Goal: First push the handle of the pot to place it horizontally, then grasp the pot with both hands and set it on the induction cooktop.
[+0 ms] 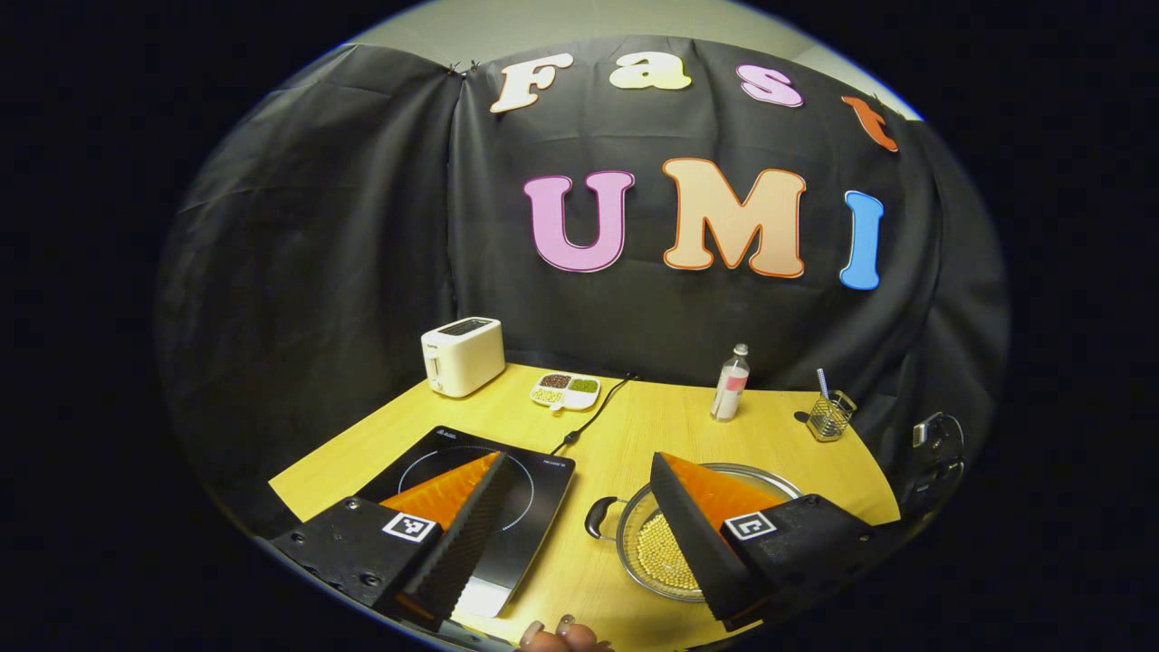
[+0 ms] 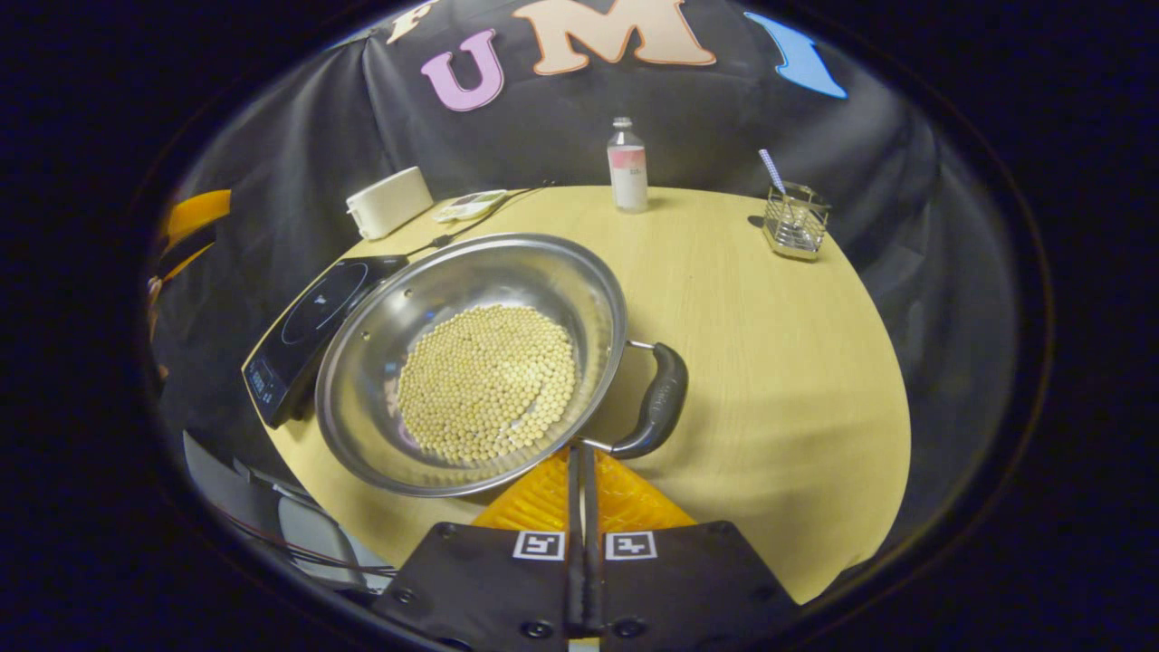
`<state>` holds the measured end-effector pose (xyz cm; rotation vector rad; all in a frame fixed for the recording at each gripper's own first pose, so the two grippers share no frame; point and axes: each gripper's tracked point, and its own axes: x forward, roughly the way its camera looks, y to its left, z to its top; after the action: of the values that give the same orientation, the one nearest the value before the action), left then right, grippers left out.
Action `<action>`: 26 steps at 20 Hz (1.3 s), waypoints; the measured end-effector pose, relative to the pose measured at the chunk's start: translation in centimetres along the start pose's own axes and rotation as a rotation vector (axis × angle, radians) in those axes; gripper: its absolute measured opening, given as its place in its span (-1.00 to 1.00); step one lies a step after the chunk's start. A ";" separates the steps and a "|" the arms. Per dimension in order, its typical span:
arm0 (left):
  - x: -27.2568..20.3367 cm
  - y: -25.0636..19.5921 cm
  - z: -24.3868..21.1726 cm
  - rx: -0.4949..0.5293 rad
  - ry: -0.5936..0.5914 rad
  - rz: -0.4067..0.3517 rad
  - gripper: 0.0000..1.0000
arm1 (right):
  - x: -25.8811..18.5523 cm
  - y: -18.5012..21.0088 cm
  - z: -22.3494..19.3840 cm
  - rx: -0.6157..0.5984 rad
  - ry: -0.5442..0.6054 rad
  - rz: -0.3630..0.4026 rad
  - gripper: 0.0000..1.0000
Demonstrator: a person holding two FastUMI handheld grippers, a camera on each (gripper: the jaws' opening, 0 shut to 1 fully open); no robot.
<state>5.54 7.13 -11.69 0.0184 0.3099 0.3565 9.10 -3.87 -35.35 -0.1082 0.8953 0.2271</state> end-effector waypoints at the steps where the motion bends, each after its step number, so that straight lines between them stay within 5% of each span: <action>1: 0.0 0.0 -0.1 0.000 0.002 0.001 1.00 | 0.2 -0.2 0.1 -0.003 -0.002 0.001 -0.95; 16: 0.0 -1.2 -0.9 -0.013 0.014 -0.026 1.00 | -1.9 -1.6 2.2 0.035 -0.049 -0.027 -1.00; 18: 0.5 -1.4 -1.0 -0.011 0.020 -0.048 1.00 | -2.4 -1.6 2.5 0.044 -0.063 -0.040 -0.79; 22: 1.9 -1.5 -1.6 -0.005 0.046 -0.103 1.00 | -2.7 -1.5 3.6 0.079 -0.095 -0.084 0.14; 24: 2.7 -1.2 -2.2 -0.010 0.066 -0.119 1.00 | -2.6 -1.5 4.0 0.104 -0.099 -0.099 0.32; 26: 3.6 -1.1 -2.8 -0.021 0.090 -0.136 1.00 | -1.9 -1.6 4.2 0.115 -0.094 -0.121 0.72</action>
<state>8.28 7.27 -15.54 -0.0389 0.3946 0.2262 11.49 -4.94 -31.26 -0.0438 0.8033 0.0670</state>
